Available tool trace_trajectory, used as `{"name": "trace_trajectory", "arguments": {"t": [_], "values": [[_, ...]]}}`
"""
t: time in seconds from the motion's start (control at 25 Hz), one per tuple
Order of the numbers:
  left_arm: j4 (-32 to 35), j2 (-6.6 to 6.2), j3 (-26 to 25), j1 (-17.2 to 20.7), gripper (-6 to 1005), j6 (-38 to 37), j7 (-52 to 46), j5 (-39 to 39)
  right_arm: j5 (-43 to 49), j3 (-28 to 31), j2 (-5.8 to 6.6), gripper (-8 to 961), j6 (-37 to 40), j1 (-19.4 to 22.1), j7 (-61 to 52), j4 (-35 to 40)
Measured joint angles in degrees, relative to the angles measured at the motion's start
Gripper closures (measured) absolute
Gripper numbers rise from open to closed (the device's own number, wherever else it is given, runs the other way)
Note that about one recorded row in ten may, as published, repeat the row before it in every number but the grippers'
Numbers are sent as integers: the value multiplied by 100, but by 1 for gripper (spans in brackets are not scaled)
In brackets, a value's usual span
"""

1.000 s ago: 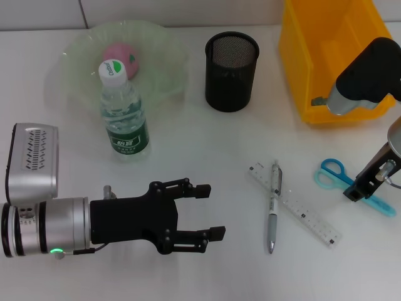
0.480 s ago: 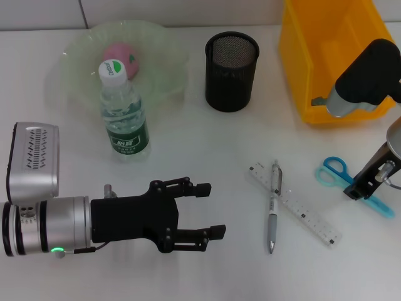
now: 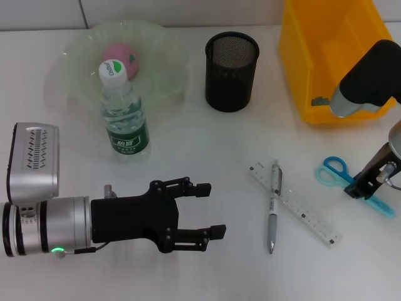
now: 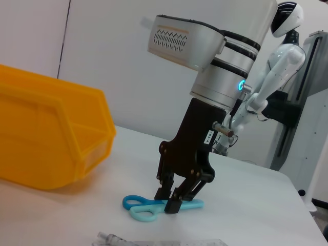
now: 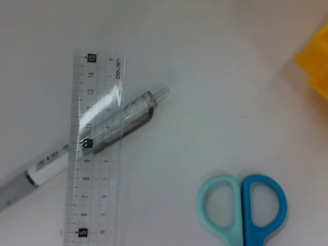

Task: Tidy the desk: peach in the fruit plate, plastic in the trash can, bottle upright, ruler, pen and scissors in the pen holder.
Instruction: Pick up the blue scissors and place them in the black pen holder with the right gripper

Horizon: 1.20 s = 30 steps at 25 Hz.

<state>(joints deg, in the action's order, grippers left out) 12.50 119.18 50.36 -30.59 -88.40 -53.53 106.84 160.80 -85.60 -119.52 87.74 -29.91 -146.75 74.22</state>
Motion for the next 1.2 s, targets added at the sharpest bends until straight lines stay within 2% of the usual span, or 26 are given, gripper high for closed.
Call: {"name": "trace_trajectory", "arguments": {"t": [0.12,0.24,0.48,0.64,0.72,0.76,0.8,0.88,1.04,1.2], "values": [[-2,0,0,0,180,-1,0,-3,-135,104,-2,732,31,98,115,126],[-3,0,-3,0,180,-29,0,-6,-550,516,0,742,163,244,415,367],[-3,-1,-8,0,181,-40,0,-6,-1792,1923,13,742,500,661,1301,906],[-2,0,-9,-2,181,-35,0,-6,-3378,3051,14,742,477,978,2215,815],[-2,0,-9,-7,181,-18,0,-5,-4466,3563,17,743,309,1110,2921,308],[-2,0,-9,-7,181,-18,0,-5,-5478,3918,23,743,141,1165,3679,-466],[-2,-1,-9,-8,181,-15,0,-5,-5478,3918,23,743,141,1165,3679,-466],[-2,0,-9,-13,181,-15,0,-5,-6426,4166,29,743,26,1128,4620,-1434],[-2,0,-9,-13,182,-15,0,-5,-7770,4431,43,743,-125,650,6632,-3694],[-2,-1,-17,-16,182,-26,0,-10,-8160,4491,12,743,-574,-61,7772,-5140]]}}
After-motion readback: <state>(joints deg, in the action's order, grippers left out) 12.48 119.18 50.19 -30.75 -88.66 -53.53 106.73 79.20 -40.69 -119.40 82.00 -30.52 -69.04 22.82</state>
